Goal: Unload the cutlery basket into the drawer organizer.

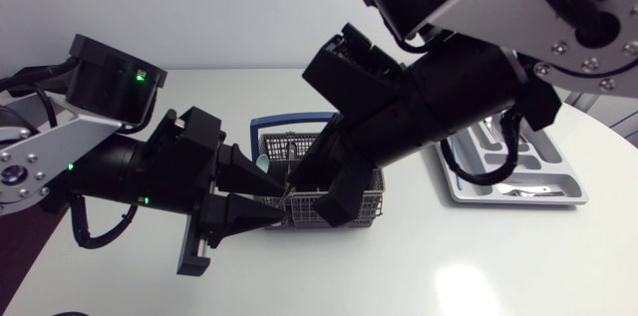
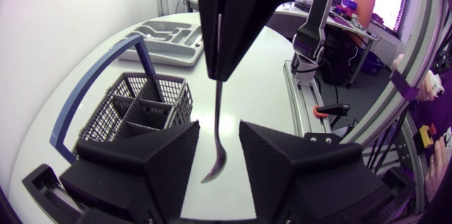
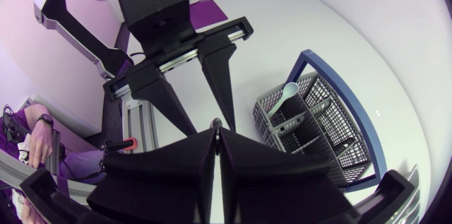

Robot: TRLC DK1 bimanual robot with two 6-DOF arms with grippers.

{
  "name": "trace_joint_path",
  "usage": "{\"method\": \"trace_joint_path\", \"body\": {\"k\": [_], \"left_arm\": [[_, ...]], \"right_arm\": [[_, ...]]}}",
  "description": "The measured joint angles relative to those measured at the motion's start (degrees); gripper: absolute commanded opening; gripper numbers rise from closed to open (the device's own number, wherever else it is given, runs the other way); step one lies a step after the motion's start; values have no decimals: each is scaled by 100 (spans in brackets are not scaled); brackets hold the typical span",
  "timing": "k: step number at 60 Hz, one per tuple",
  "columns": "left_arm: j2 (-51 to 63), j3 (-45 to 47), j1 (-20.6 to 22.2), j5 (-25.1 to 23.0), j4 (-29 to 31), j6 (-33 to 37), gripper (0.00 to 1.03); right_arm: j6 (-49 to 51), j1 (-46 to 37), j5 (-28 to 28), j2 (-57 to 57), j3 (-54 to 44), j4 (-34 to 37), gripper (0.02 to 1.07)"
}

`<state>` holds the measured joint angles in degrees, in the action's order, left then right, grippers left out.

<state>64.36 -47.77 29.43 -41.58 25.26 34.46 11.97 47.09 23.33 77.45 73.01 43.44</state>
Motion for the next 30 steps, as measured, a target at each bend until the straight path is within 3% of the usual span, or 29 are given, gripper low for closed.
{"method": "trace_joint_path", "body": {"k": [18, 25, 30], "left_arm": [[20, 0, 0, -46, 33, 2, 14], [20, 0, -7, -46, 44, 2, 3], [39, -2, -11, -42, 44, 2, 3]], "right_arm": [[-20, -35, 50, -46, -109, -77, 8], [-20, -44, 68, -63, -157, -111, 8], [-20, -76, 109, -79, -201, -133, 8]]}}
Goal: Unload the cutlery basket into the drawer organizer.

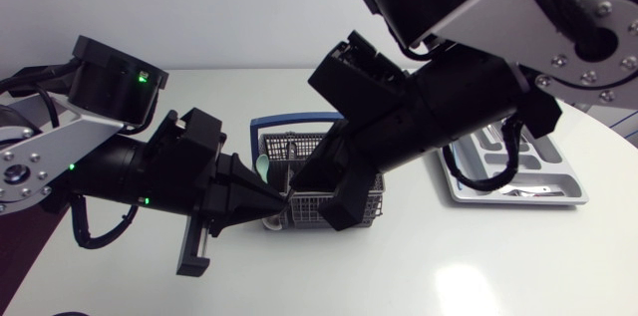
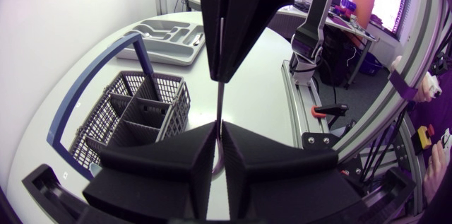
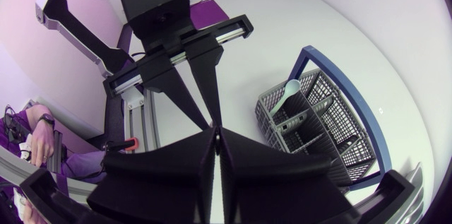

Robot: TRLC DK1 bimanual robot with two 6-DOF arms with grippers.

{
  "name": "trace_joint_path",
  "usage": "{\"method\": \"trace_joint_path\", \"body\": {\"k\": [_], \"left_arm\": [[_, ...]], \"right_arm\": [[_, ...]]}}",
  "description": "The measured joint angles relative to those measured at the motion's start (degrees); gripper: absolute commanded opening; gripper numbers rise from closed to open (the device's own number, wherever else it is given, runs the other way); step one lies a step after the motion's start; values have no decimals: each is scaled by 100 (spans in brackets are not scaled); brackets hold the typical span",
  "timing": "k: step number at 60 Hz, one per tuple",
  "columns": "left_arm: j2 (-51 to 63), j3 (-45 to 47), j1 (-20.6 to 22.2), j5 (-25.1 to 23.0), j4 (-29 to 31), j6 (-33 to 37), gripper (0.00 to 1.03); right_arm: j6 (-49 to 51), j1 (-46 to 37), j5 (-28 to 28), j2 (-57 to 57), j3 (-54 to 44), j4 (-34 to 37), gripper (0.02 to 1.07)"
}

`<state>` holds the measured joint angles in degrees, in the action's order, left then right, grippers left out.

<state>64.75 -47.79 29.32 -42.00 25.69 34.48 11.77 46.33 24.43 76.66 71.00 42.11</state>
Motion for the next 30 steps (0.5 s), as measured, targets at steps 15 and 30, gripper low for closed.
{"method": "trace_joint_path", "body": {"k": [15, 30], "left_arm": [[367, -382, -70, 7, 542, 59, 3], [420, -479, -103, 909, 837, 310, 3]], "right_arm": [[0, -157, -4, -105, -238, -144, 45], [26, -413, -74, -514, -439, -160, 66]]}}
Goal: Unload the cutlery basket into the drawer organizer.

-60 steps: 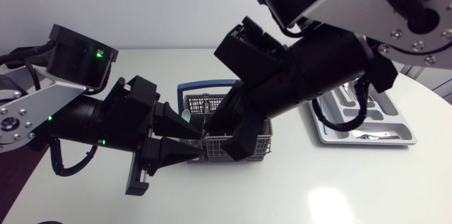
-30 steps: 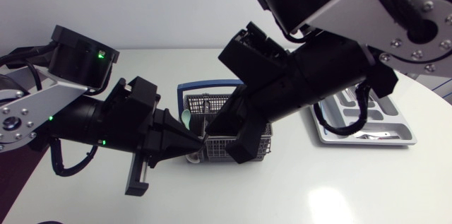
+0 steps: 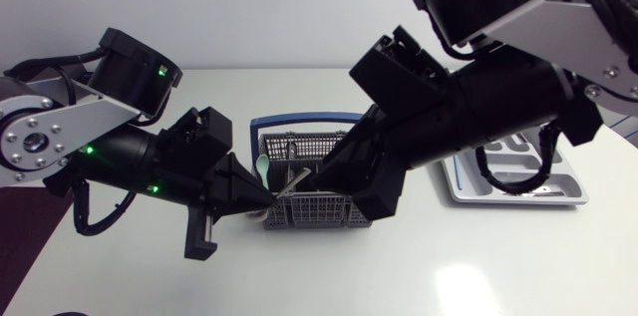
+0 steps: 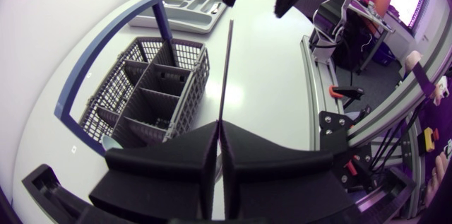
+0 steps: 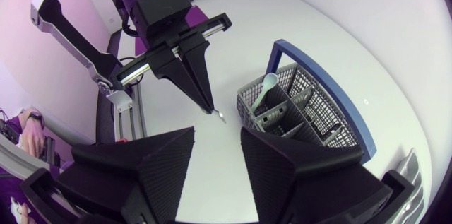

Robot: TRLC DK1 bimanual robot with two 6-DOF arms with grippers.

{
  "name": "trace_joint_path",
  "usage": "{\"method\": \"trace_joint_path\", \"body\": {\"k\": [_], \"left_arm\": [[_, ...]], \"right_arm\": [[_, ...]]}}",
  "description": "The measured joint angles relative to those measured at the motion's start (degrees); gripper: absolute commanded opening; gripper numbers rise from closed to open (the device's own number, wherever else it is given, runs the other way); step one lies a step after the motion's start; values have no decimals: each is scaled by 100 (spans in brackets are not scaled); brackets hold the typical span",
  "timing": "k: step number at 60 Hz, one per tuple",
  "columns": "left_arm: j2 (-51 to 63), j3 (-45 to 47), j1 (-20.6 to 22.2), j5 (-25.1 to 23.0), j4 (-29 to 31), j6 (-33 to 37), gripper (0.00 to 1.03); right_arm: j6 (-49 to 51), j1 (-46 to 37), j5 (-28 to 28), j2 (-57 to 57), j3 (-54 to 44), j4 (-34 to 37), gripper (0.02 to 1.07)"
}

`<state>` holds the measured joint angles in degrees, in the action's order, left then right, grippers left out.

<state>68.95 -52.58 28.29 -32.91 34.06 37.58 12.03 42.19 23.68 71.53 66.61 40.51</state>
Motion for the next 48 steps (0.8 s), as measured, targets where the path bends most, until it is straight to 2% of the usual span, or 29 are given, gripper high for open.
{"method": "trace_joint_path", "body": {"k": [4, 10, 14, 17, 21, 27, 36, 48], "left_arm": [[-15, -9, 31, 369, -2, 61, 3], [-105, 4, 278, 1178, -90, 166, 3], [-227, 90, 573, 1827, -380, 219, 3], [-376, 284, 966, 2527, -745, 278, 3], [-420, 466, 1335, 2992, -896, 302, 3], [-420, 634, 1668, 3270, -911, 302, 3], [-420, 658, 1718, 3412, -935, 330, 3], [-417, 658, 1766, 3432, -905, 474, 3]], "right_arm": [[52, 2, -205, -107, -81, -2, 66], [190, 24, -511, -267, -238, -15, 66], [339, 107, -772, -374, -376, -46, 66], [507, 291, -1152, -481, -555, -151, 66], [702, 564, -1578, -603, -767, -348, 66], [1012, 944, -2026, -793, -1073, -623, 66], [1604, 1362, -2743, -1119, -1622, -1200, 66], [2240, 1576, -2997, -1281, -2094, -1657, 66]]}}
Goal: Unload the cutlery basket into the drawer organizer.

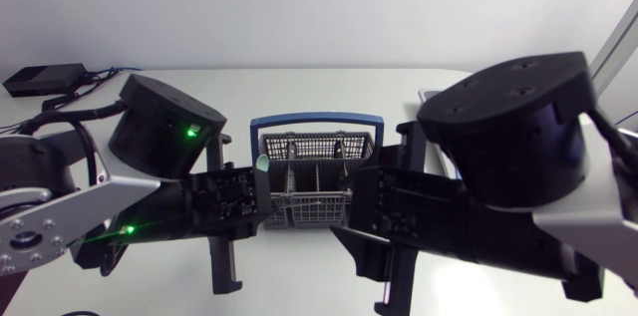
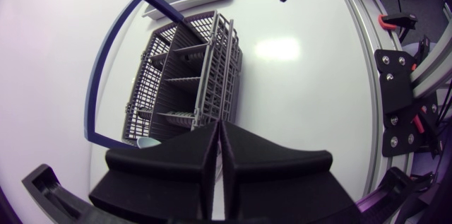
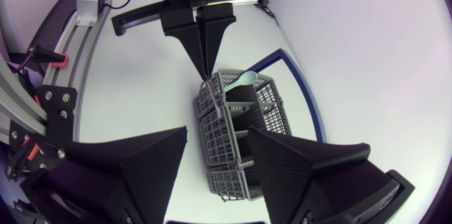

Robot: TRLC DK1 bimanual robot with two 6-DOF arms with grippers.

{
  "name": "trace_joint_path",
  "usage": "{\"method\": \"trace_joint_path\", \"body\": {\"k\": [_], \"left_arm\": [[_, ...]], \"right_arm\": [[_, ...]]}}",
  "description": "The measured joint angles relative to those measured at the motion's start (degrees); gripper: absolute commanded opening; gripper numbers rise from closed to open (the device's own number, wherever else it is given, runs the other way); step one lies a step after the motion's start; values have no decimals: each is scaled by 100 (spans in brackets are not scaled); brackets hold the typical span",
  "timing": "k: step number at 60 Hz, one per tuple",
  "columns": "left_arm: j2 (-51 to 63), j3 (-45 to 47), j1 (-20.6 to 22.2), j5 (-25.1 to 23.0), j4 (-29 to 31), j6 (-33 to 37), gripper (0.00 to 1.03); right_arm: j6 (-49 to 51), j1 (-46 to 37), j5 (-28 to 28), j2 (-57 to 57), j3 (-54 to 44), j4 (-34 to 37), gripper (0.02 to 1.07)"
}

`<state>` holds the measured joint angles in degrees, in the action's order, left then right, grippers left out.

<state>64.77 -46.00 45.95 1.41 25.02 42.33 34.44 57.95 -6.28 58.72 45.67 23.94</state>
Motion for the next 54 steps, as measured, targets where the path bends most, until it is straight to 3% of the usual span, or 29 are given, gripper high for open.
{"method": "trace_joint_path", "body": {"k": [12, 26, 50, 54], "left_arm": [[92, -2, 70, 0, 103, 125, 3], [245, -26, 94, 0, 133, 146, 3], [490, -461, 234, 0, 334, 264, 3], [553, -518, 264, 0, 385, 278, 3]], "right_arm": [[334, 61, -109, 17, -76, -238, 65], [494, 83, -109, 343, -79, -498, 57], [691, 76, -107, 734, -81, -706, 56], [752, 66, -107, 793, -81, -772, 50]]}}
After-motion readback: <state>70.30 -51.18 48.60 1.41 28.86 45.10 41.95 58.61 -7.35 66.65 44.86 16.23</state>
